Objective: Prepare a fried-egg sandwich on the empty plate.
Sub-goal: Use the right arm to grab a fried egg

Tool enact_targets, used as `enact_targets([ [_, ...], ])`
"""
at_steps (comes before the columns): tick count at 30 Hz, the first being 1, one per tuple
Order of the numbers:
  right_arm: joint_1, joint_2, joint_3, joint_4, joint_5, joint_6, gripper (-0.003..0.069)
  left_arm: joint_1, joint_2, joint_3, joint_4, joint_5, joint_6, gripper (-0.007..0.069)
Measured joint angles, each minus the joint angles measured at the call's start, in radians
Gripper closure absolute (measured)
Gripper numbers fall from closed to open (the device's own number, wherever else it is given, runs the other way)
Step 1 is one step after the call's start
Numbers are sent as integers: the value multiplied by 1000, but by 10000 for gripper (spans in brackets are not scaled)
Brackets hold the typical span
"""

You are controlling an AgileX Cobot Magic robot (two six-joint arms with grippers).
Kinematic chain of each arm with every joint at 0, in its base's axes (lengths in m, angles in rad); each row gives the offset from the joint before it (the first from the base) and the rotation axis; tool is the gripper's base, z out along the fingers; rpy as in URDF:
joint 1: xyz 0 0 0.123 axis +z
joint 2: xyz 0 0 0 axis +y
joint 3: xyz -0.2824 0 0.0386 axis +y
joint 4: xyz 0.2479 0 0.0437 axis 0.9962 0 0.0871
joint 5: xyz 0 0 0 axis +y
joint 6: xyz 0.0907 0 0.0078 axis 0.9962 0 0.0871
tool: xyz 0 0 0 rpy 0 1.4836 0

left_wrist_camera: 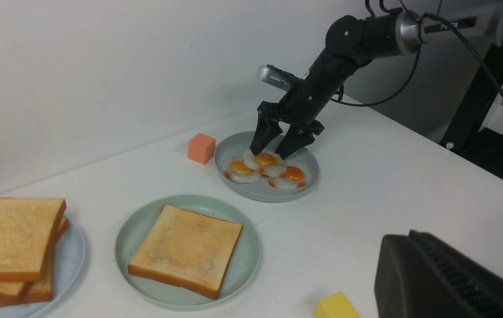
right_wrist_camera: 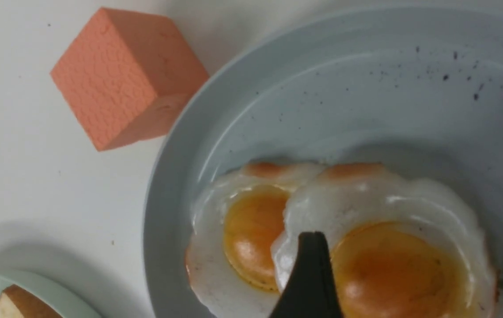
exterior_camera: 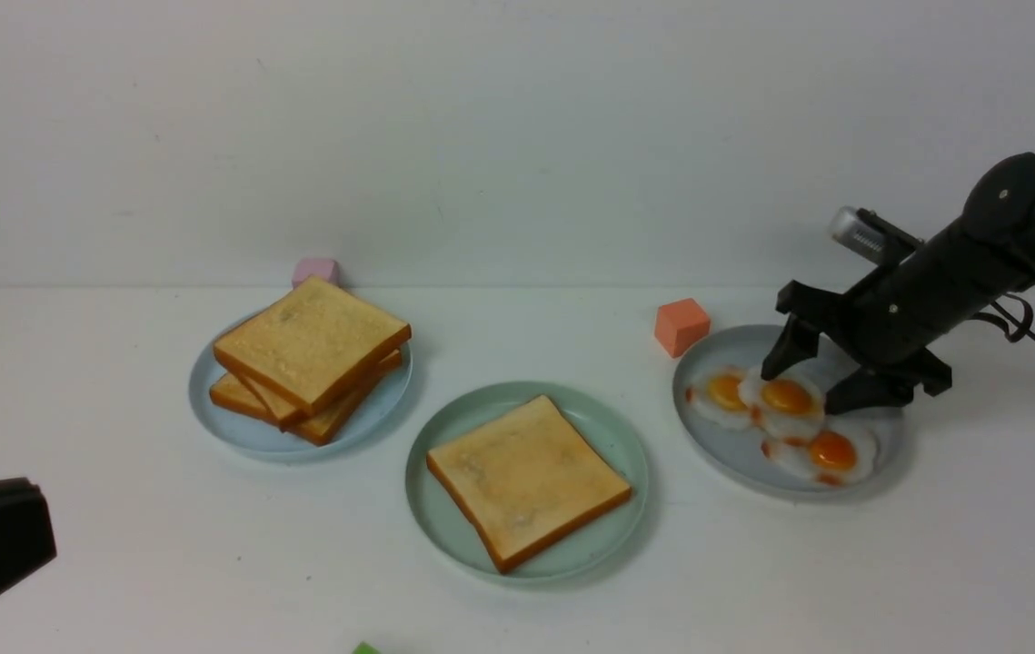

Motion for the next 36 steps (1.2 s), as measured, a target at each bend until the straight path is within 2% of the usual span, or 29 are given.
enact_targets([
  [6,6,0,-59,-37,74,12,96,0,0,0,1,-1,0,620],
  [10,41,0,-126,-167,118,91,96,0,0,0,4,-1,0,620],
  [12,87,-1,-158,-290,136,167,96,0,0,0,9,-1,0,620],
  [15,131,0,-163,-388,145,234,83,0,0,0,11,-1,0,620],
  [22,139,53,-169,-412,147,256,41,0,0,0,13,-1,0,620],
  [30,138,66,-177,-385,141,257,41,0,0,0,28,-1,0,620],
  [34,138,67,-178,-379,140,257,55,0,0,0,33,-1,0,620],
  [36,138,67,-178,-371,140,256,88,0,0,0,33,-1,0,620],
])
